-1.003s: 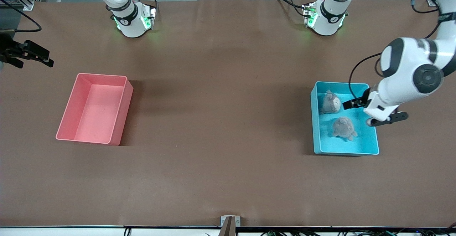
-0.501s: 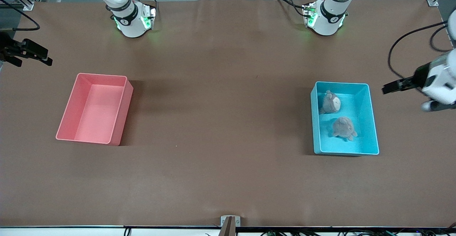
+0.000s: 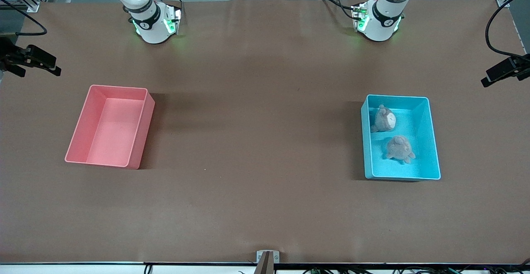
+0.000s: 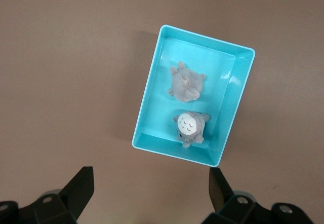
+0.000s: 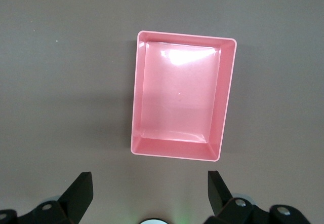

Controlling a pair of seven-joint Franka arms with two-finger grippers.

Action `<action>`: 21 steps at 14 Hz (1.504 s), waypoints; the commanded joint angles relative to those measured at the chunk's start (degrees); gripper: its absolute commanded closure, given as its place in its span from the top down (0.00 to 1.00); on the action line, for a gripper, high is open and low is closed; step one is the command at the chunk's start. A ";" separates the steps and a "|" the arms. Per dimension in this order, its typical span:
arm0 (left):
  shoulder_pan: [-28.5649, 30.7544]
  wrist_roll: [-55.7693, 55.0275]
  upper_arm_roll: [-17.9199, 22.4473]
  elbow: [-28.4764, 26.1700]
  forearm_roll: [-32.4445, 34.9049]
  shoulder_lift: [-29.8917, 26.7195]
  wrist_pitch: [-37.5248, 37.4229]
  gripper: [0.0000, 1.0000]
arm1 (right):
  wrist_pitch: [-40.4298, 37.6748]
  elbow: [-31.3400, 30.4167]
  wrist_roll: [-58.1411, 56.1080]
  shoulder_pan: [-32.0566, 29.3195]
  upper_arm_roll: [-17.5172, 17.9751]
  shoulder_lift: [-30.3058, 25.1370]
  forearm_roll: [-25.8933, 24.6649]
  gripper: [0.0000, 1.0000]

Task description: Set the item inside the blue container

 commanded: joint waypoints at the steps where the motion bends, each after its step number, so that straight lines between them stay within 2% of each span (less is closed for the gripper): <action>1: -4.32 0.36 2.27 4.66 -0.08 3.41 -0.90 1.00 | -0.38 -0.70 -0.27 -0.67 0.97 -1.19 -0.71 1.00; 2: -9.39 0.27 6.99 5.28 -0.08 4.11 -0.81 1.00 | -0.38 -0.79 -0.19 -0.23 0.97 -1.19 -0.71 1.00; 4: -22.21 0.53 20.33 5.29 -0.16 4.55 -0.81 1.00 | -0.38 -0.79 -0.19 0.12 0.80 -1.19 -0.71 1.00; 5: -26.89 0.62 25.09 5.29 -0.16 4.56 -0.81 1.00 | -0.47 -0.87 -0.19 0.38 0.62 -1.19 -0.71 1.00; 7: -32.01 0.62 30.39 5.29 -0.16 4.47 -0.81 1.00 | -0.47 -1.05 -0.19 1.96 -0.77 -1.28 -0.71 1.00; 8: -32.55 0.54 30.76 5.20 -0.16 4.47 -0.81 1.00 | -0.64 -1.05 -0.19 2.49 -1.57 -1.28 -0.71 1.00; 18: -32.12 0.71 30.50 5.29 -0.25 3.68 -0.73 1.00 | -0.64 -1.23 -0.19 2.23 -1.58 -1.28 -0.01 1.00; 21: -32.30 0.71 28.57 6.43 0.54 3.59 -0.46 1.00 | -0.64 -1.23 0.16 2.23 -1.49 -1.28 0.17 1.00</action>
